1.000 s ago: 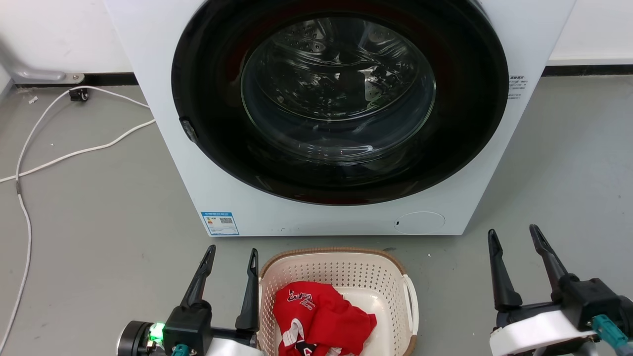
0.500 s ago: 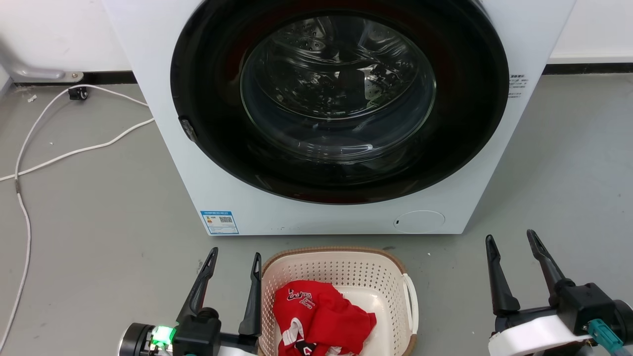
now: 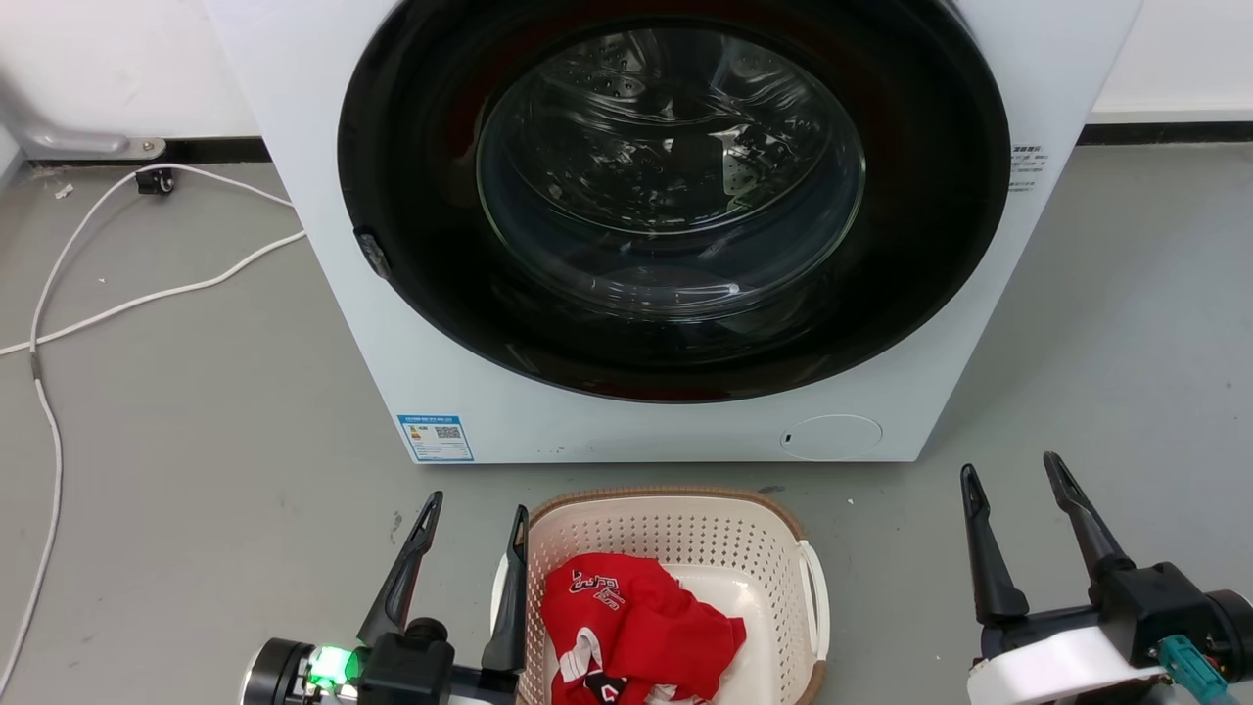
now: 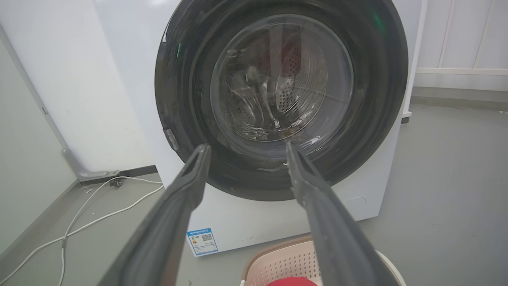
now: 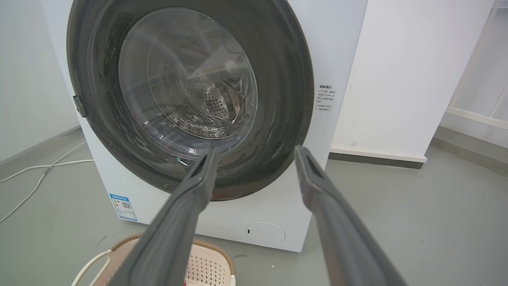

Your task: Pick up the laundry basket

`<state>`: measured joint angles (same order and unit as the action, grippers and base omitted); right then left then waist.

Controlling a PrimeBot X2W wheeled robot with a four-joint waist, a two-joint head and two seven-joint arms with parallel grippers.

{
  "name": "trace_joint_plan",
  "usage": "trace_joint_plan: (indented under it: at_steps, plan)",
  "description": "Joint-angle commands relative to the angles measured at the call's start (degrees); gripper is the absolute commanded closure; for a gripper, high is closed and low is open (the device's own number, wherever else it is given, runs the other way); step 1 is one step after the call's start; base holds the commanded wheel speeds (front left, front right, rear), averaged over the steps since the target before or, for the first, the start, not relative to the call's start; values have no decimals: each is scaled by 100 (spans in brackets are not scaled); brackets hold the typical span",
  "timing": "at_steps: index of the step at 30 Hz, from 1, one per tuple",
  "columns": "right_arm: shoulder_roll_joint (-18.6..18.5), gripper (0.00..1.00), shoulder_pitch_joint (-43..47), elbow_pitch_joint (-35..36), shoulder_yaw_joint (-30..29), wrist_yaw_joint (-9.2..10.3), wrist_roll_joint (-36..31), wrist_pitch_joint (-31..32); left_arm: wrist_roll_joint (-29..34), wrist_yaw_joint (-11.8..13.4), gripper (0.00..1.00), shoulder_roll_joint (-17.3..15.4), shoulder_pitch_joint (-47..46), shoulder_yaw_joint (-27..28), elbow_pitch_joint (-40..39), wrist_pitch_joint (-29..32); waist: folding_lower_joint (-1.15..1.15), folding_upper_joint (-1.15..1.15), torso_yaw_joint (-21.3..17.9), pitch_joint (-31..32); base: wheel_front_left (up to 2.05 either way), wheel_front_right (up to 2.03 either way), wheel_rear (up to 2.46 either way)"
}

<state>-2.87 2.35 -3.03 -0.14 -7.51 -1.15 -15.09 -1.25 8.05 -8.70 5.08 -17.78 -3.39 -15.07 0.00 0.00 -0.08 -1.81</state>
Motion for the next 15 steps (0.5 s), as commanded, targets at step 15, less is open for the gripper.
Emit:
trace_joint_plan:
  at_steps: [15]
  plan:
    - [-1,0,-31,51,-8,4,34,-11,3,-171,0,132,60,210,92,-15,0,0,4,-113,0,0,0]
